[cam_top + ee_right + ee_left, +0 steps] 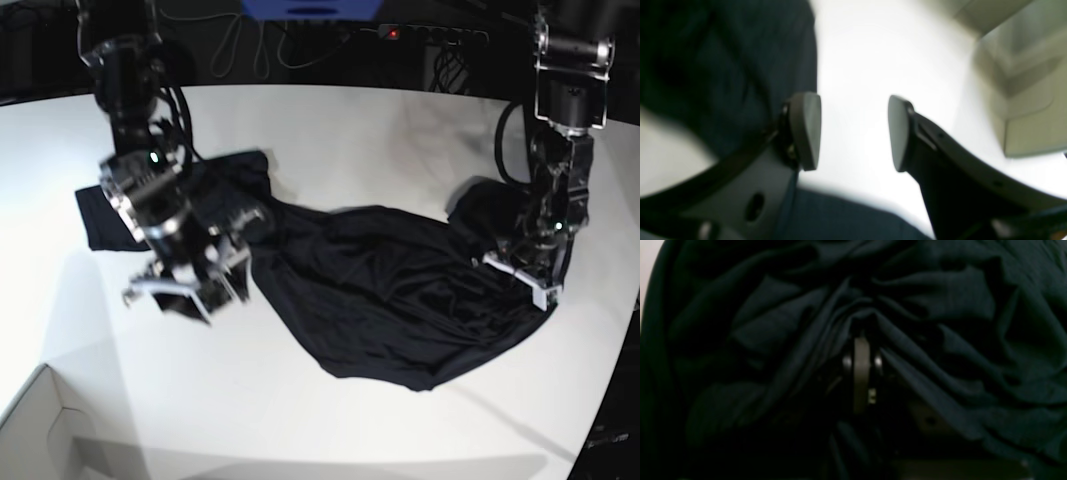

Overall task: Layout the t-shirt on the table in an organized manner, then fold the t-shirt properly
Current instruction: 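Grasp the shirt with the right gripper and drag it outward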

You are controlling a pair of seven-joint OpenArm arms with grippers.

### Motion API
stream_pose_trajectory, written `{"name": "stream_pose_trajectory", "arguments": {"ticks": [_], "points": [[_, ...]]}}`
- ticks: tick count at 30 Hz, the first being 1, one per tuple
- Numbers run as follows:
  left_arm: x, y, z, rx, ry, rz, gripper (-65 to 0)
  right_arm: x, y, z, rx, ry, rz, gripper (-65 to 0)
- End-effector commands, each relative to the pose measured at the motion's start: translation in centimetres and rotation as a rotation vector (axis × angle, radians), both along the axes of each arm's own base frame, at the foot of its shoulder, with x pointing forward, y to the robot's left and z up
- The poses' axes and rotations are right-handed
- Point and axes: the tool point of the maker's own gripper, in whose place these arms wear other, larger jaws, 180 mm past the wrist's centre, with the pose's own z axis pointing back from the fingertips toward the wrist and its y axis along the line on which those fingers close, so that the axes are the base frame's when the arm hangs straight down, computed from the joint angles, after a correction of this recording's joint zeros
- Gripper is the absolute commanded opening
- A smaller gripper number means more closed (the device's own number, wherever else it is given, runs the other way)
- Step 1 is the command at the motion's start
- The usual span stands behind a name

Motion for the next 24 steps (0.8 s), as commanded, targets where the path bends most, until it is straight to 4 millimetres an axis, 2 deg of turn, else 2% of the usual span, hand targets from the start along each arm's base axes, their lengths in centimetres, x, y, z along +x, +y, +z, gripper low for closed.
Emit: {"name": "stream_pose_trajectory", "arguments": {"ticks": [1,3,6,12,16,20,24], "points": [[-1.4,0.1,-1.2,0.001,0.075,-0.007,-64.6,1.5,1.0,1.7,0.023,-0.050,0.029,-32.4],[-2.4,-0.8,-2.3,-0.017,0.099,-0.011,-64.6,3.8,2.8,1.1,0.033,-0.019,0.078,-32.4],[-4.2,-1.5,-3.8,-0.028,0.138,-0.014,-64.6,7.1,5.7,-1.0,0.067,0.077,0.119,-32.4],[-6.8,-2.8,-5.9,-0.052,0.192,-0.017,-64.6,13.0,9.1,-5.4,0.113,0.261,0.141,-32.4],[-8.0,-2.9,-6.7,-0.058,0.216,-0.015,-64.6,14.0,9.5,-8.3,0.162,0.315,0.149,-32.4],[-8.7,-2.9,-7.1,-0.058,0.230,-0.015,-64.6,14.8,7.6,-10.5,0.200,0.288,0.024,-32.4],[-8.7,-2.9,-7.1,-0.058,0.230,-0.015,-64.6,13.7,7.2,-12.9,0.208,0.322,0.003,-32.4]]}}
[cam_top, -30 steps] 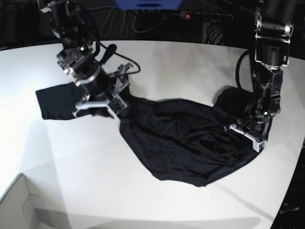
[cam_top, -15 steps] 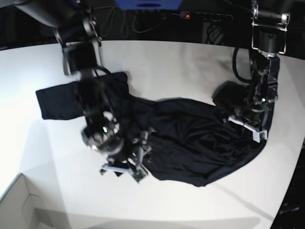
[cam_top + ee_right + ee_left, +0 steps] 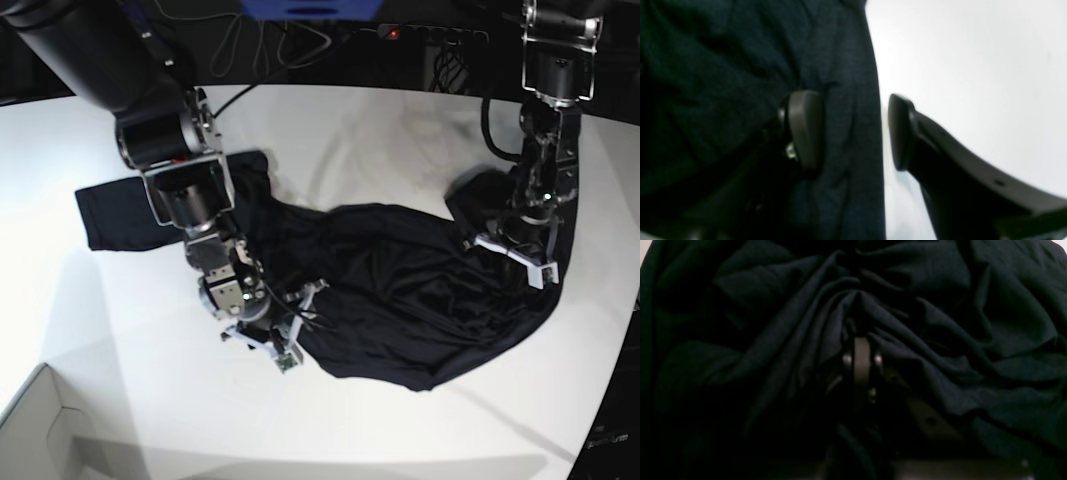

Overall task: Layout the t-shirt on the table in an organized manner, then fold the t-shirt properly
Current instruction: 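Grasp the shirt with the right gripper and drag it outward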

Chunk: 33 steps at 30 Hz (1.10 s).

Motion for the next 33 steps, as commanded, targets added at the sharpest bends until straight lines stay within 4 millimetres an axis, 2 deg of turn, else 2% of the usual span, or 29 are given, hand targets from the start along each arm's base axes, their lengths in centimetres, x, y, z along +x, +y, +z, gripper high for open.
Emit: {"name": "stream_pose_trajectory", "arguments": {"ticks": [1,3,4,6,7,8,10,11,14,17,20,21,23,25,28,29,33], "points": [[-5.6,-1.3,-5.0,-0.029,0.285,-0.036,-64.6,1.1,0.6,1.5,0.011,-0.037,0.001,-32.9],[-5.6,-1.3,-5.0,-0.029,0.285,-0.036,-64.6,0.7,0.6,0.9,0.009,-0.023,0.001,-35.2],[-5.6,-1.3,-5.0,-0.029,0.285,-0.036,-64.6,0.7,0.6,0.9,0.009,-0.023,0.001,-38.7],[-5.6,-1.3,-5.0,-0.029,0.285,-0.036,-64.6,0.8,0.3,1.0,0.008,-0.034,-0.008,-54.3],[-5.6,-1.3,-5.0,-0.029,0.285,-0.036,-64.6,1.2,-0.5,1.2,0.005,-0.042,-0.029,-61.8],[-5.6,-1.3,-5.0,-0.029,0.285,-0.036,-64.6,1.8,-2.2,1.3,-0.007,-0.047,-0.084,-65.0],[-5.5,-1.7,-5.0,-0.037,0.282,-0.037,-64.6,3.3,-6.0,2.3,-0.004,-0.062,-0.223,-64.4],[-5.2,-2.5,-5.1,-0.051,0.277,-0.041,-64.6,3.6,-8.1,2.4,0.003,-0.064,-0.293,-64.4],[-4.2,-4.6,-4.8,-0.081,0.257,-0.055,-64.6,4.0,-16.9,3.1,0.021,-0.065,-0.571,-65.0],[-2.8,-6.7,-4.2,-0.120,0.234,-0.065,-64.6,2.1,-25.5,2.8,0.063,-0.030,-0.855,-65.0],[-1.8,-8.9,-3.3,-0.158,0.202,-0.082,-64.6,-0.3,-31.6,2.5,0.088,-0.007,-1.008,-65.0],[-1.2,-9.5,-2.6,-0.167,0.183,-0.091,-64.6,-1.5,-32.9,1.9,0.083,0.011,-1.039,-65.0],[-0.2,-10.4,-1.1,-0.178,0.136,-0.105,-64.6,-3.5,-35.0,0.8,0.061,0.033,-1.079,-65.0],[0.6,-10.7,0.5,-0.177,0.090,-0.116,-64.6,-4.6,-36.3,0.4,0.039,0.044,-1.095,-65.0],[1.1,-10.0,1.4,-0.159,0.065,-0.117,-64.6,-6.5,-37.2,-1.0,0.008,0.074,-1.104,-65.0],[1.1,-9.2,1.5,-0.141,0.063,-0.115,-64.6,-7.2,-37.4,-1.5,-0.004,0.082,-1.106,-65.0],[1.0,-7.5,1.5,-0.109,0.068,-0.108,-64.6,-11.1,-37.7,-3.3,-0.064,0.127,-1.103,-65.0]]}}
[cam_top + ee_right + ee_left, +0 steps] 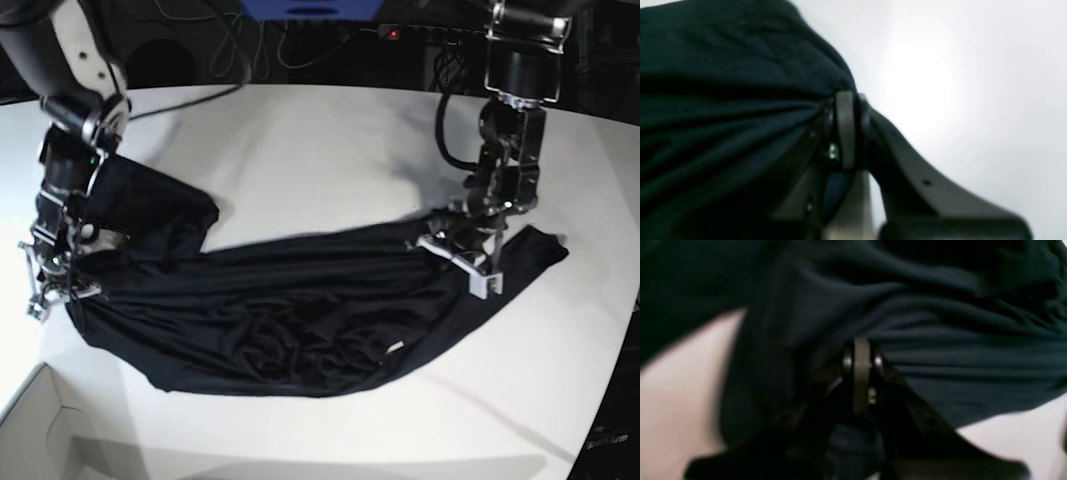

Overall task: Layout the t-shirt on the table in an organized manner, then fold the t-shirt properly
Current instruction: 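Grasp the shirt with the right gripper and drag it outward, then hold the shirt with both grippers and stretch it flat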

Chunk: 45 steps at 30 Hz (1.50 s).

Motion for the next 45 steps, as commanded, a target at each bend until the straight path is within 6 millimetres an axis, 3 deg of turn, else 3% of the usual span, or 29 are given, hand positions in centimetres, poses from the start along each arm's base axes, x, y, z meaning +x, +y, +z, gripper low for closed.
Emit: {"name": "stream_pose_trajectory", "arguments": {"ticks": [1,6,14,18,21,24,26,28,31,33,37,40,43,45], "points": [[0.1,1.3,0.0,0.042,0.018,0.020,-64.6,-2.7,0.9,-2.4,0.035,0.118,-0.010,-65.0],[-0.2,1.9,-0.3,0.055,0.026,0.022,-64.6,-5.2,6.6,-1.3,0.032,0.092,0.141,-65.0],[-5.1,1.8,-3.6,0.055,0.125,0.018,-64.6,-7.1,14.7,4.0,-0.060,0.037,0.369,-65.0],[-8.4,3.3,-5.4,0.079,0.191,0.016,-64.6,-7.2,15.4,5.8,-0.092,-0.001,0.396,-65.0],[-10.5,2.9,-4.8,0.084,0.184,-0.012,-64.6,-7.0,15.2,6.1,-0.100,-0.009,0.395,-65.0],[-12.0,2.8,-2.9,0.106,0.143,-0.051,-64.6,-7.0,14.3,6.4,-0.123,-0.004,0.396,-65.0],[-12.3,2.5,-0.8,0.107,0.093,-0.068,-64.6,-7.0,14.1,6.4,-0.129,-0.003,0.396,-65.0],[-12.6,3.4,1.6,0.110,0.039,-0.031,-64.6,-6.9,14.1,6.5,-0.130,-0.004,0.396,-65.0],[-12.0,4.5,5.1,0.113,-0.055,0.021,-64.6,-6.9,14.1,6.5,-0.130,-0.004,0.396,-65.0],[-11.3,5.0,6.2,0.105,-0.091,0.058,-64.6,-6.9,14.1,6.5,-0.130,-0.004,0.396,-65.0],[-7.4,3.8,8.2,0.043,-0.187,0.103,-64.6,-6.9,14.1,7.0,-0.137,-0.016,0.396,-65.0],[-4.1,2.4,7.5,-0.035,-0.198,0.152,-64.6,-6.8,14.1,7.4,-0.142,-0.025,0.396,-65.0],[-2.0,1.6,4.5,-0.043,-0.127,0.154,-64.6,-6.9,14.1,7.3,-0.142,-0.024,0.396,-65.0],[-2.0,1.5,2.1,-0.003,-0.063,0.139,-64.6,-6.9,14.1,7.3,-0.141,-0.022,0.396,-65.0]]}}
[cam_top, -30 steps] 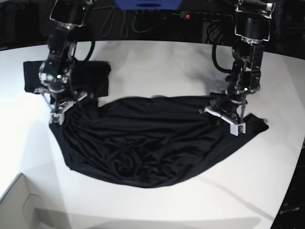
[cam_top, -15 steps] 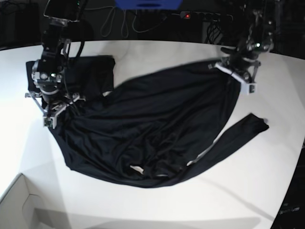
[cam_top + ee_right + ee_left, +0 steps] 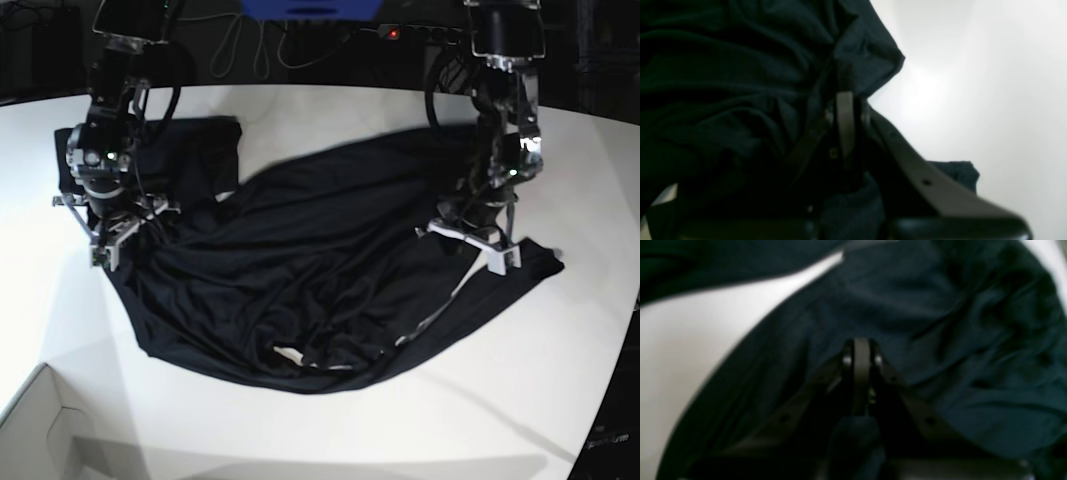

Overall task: Layout the t-shirt on the table in an organized manner, then fold the t-shirt properly
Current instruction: 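Hold the shirt with both grippers and stretch it flat, then pull the sleeve end with the left gripper away from the right gripper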

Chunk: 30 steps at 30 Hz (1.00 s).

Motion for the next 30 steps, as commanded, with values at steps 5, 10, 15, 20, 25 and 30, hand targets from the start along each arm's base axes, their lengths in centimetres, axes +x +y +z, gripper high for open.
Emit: {"name": "stream_pose_trajectory", "arguments": {"ticks": [5,10,15,20,25,30], "points": [[-2.2,4.4,-3.1,0.132,0.097,0.036,-64.6,1.1,-0.4,1.7,-0.017,-0.059,-0.003,-65.0],[-8.1,9.7,-3.2,0.187,0.144,0.094,-64.6,1.1,-0.4,1.6,-0.016,-0.057,-0.003,-65.0],[-8.9,11.5,0.8,0.151,0.054,0.130,-64.6,1.1,-0.2,1.4,-0.010,-0.055,-0.002,-65.0],[-7.7,12.4,4.7,0.109,-0.061,0.184,-64.6,1.6,0.5,1.6,0.006,-0.066,0.001,-65.0],[-7.7,15.8,7.2,0.097,-0.130,0.291,-64.6,1.7,0.5,1.7,0.005,-0.069,0.001,-65.0],[-6.5,19.2,5.6,0.091,-0.104,0.394,-64.6,1.6,0.5,1.6,0.006,-0.066,0.001,-65.0]]}}
